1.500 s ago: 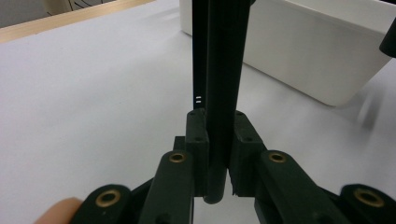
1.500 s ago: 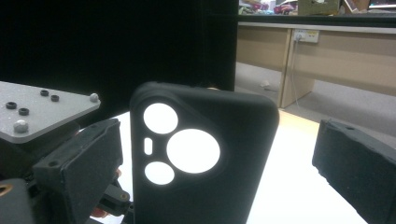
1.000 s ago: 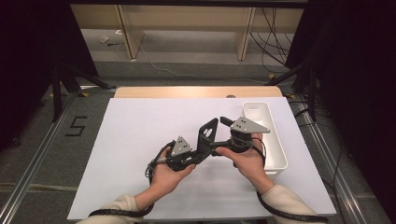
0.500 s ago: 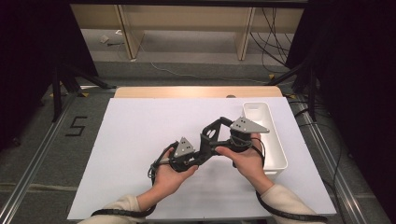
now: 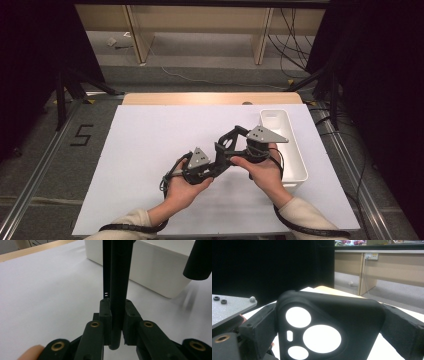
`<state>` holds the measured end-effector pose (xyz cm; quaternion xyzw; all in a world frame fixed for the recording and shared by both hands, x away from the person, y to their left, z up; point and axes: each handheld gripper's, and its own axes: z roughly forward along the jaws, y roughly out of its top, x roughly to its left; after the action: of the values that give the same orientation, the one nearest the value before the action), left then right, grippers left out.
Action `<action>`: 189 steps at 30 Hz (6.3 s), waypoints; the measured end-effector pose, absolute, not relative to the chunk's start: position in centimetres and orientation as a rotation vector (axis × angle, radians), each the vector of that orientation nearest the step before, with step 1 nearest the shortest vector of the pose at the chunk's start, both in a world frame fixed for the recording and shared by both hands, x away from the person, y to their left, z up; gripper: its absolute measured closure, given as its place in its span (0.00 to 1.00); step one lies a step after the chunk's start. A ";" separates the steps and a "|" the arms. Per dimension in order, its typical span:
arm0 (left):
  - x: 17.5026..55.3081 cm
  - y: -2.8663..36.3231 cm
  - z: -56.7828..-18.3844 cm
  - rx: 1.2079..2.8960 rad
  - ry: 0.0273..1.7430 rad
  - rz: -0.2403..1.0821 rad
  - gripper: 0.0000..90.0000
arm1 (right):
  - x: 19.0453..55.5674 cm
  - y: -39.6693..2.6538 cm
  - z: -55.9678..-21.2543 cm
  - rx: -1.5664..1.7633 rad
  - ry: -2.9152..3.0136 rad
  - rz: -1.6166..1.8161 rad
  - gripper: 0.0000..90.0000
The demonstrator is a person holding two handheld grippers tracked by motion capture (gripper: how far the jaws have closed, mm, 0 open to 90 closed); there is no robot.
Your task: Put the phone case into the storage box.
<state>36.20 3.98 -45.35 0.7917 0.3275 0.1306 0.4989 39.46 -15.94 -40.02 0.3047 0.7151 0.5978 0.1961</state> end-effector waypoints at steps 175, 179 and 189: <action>33.5 16.7 -43.9 1.949 0.750 0.484 0.01 | 40.7 -21.5 -35.9 0.922 1.781 1.686 0.16; 33.5 16.7 -43.9 1.949 0.749 0.485 0.01 | 40.7 -21.8 -35.7 0.924 1.772 1.683 0.16; 33.5 16.7 -43.9 1.949 0.751 0.485 0.01 | 40.7 -22.3 -35.2 0.922 1.749 1.685 0.16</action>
<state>33.48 16.72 -43.89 0.7982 0.3074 0.1988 0.4783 40.75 -22.29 -35.24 0.3420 0.6486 0.6247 0.2686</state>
